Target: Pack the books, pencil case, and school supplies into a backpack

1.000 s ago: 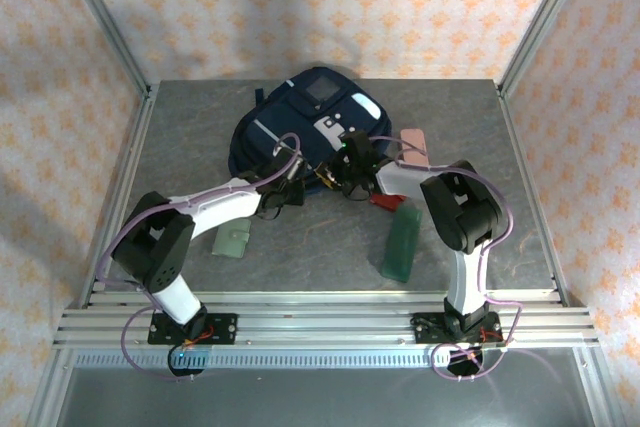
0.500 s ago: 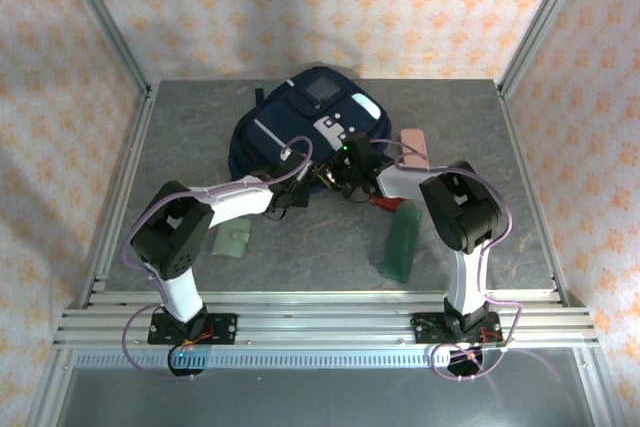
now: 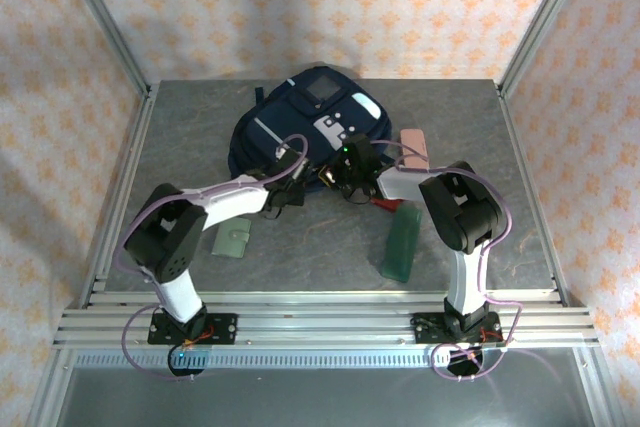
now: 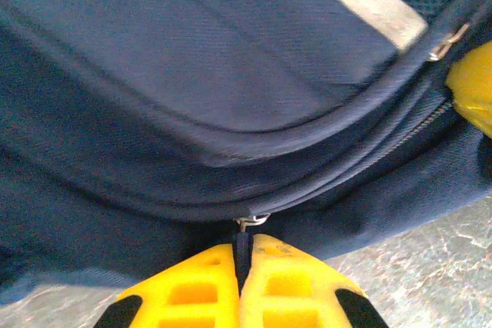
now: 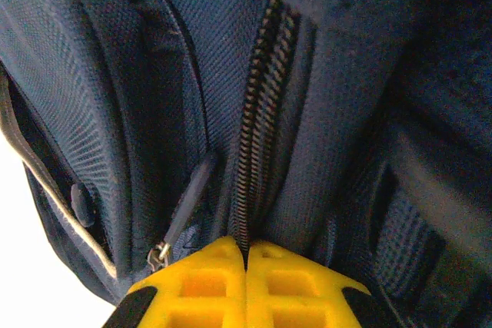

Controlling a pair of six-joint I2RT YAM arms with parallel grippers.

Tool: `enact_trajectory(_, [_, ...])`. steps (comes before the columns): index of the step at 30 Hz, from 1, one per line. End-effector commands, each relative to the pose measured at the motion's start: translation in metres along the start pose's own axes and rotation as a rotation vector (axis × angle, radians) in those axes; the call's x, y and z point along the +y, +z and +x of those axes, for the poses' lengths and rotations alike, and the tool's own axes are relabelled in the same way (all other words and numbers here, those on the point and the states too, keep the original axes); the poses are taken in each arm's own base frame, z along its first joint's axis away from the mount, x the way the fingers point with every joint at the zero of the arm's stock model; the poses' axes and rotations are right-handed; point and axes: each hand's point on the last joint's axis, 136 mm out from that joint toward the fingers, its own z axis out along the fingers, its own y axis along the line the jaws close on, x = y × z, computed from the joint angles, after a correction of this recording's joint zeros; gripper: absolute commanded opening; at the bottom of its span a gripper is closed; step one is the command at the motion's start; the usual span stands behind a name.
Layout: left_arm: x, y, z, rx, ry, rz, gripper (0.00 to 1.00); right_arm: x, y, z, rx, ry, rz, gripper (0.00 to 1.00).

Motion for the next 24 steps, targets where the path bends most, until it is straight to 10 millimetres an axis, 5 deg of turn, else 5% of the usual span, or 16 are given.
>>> enact_trajectory(1, [0.06, -0.016, 0.0, -0.02, -0.071, -0.124, 0.0, -0.039, -0.007, -0.025, -0.094, 0.045, 0.115, 0.0])
enact_trajectory(6, [0.105, -0.027, 0.0, -0.047, -0.137, -0.207, 0.0, -0.04, -0.011, -0.031, -0.115, 0.042, 0.123, 0.0])
enact_trajectory(11, [0.107, -0.023, -0.002, -0.033, -0.147, -0.196, 0.0, -0.033, -0.009, -0.035, -0.118, 0.032, 0.111, 0.0])
enact_trajectory(16, [0.065, -0.032, 0.0, -0.029, -0.096, -0.081, 0.0, -0.017, -0.017, -0.059, -0.158, 0.012, 0.106, 0.0])
enact_trajectory(20, [0.009, -0.05, 0.003, -0.039, -0.05, 0.082, 0.0, 0.005, -0.03, -0.085, -0.198, -0.036, 0.097, 0.0])
enact_trajectory(24, [-0.033, -0.065, -0.005, -0.07, -0.049, 0.205, 0.0, 0.032, -0.041, -0.081, -0.169, -0.108, 0.044, 0.18])
